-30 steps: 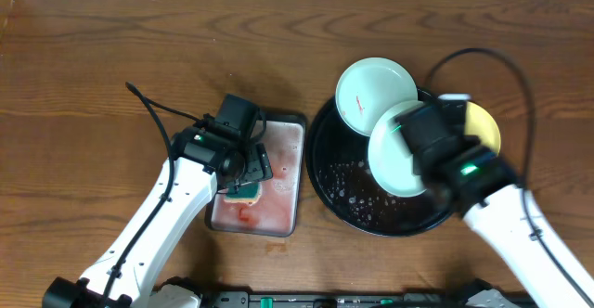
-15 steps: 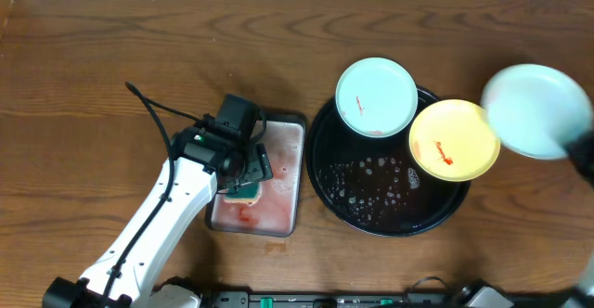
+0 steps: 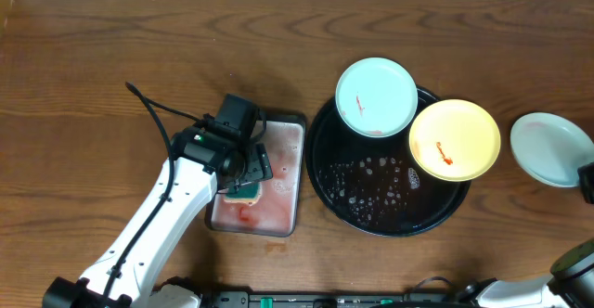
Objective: Clean dirty plates on tray and stack at the side
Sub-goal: 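Carry the blue plate to the right side of the table and release, then move the right gripper to grasp the yellow plate's edge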
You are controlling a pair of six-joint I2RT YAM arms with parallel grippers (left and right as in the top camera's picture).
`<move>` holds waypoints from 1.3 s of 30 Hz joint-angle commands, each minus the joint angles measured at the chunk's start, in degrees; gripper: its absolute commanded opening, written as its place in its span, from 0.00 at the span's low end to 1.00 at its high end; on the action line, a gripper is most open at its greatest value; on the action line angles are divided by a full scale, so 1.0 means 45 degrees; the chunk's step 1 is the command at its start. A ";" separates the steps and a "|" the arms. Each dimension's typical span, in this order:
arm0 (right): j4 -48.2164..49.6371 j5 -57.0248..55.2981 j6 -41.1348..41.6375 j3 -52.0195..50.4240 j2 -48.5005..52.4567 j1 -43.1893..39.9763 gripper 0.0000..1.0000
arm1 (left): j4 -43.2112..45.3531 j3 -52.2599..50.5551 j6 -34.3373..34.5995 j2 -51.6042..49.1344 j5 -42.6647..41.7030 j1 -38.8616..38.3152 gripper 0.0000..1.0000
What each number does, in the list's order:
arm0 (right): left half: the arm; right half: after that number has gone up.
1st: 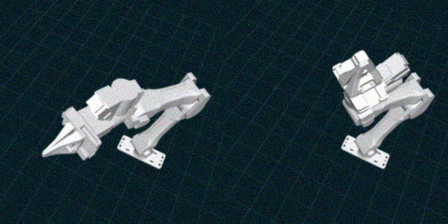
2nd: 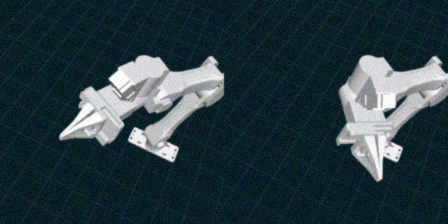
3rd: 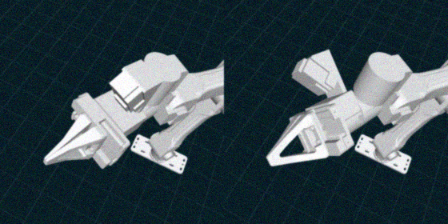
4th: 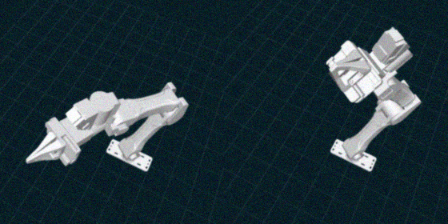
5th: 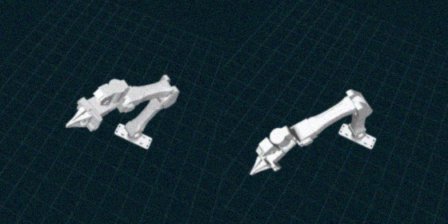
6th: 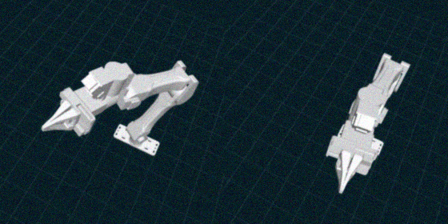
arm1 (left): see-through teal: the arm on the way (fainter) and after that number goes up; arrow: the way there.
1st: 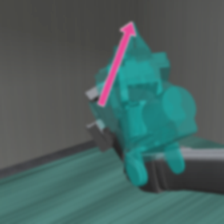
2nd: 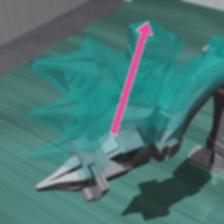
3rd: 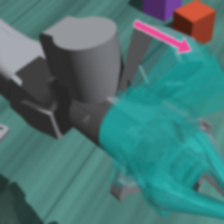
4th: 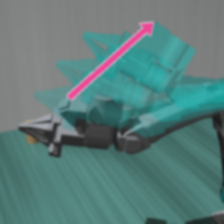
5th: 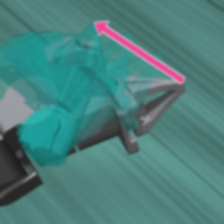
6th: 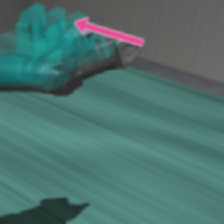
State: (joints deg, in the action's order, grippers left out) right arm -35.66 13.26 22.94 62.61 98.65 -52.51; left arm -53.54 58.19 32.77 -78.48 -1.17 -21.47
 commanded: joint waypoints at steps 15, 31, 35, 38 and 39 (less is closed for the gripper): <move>-0.0976 -0.2769 -0.3123 -0.0039 -0.3181 0.6620 0.57 | -0.0029 -0.0015 -0.0039 0.0126 0.0044 0.0053 0.85; 0.0612 -0.3934 -0.4449 -0.1049 -0.0884 0.8106 0.31 | -0.0029 -0.0015 -0.0039 0.0126 0.0044 0.0053 0.86; 0.0170 -0.4109 -0.4454 -0.1059 -0.0879 0.8077 0.04 | -0.0029 -0.0015 -0.0039 0.0126 0.0044 0.0053 0.85; -0.0253 -0.4420 -0.4449 -0.1083 -0.0879 0.7980 0.01 | -0.0029 -0.0015 -0.0039 0.0126 0.0044 0.0053 0.86; -0.0423 -0.4410 -0.4444 -0.1107 -0.0879 0.7922 0.01 | -0.0029 -0.0015 -0.0039 0.0126 0.0044 0.0053 0.85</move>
State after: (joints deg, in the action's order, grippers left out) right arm -36.25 -5.06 3.36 58.00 94.04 -16.40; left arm -53.54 58.19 32.77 -78.48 -1.17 -21.47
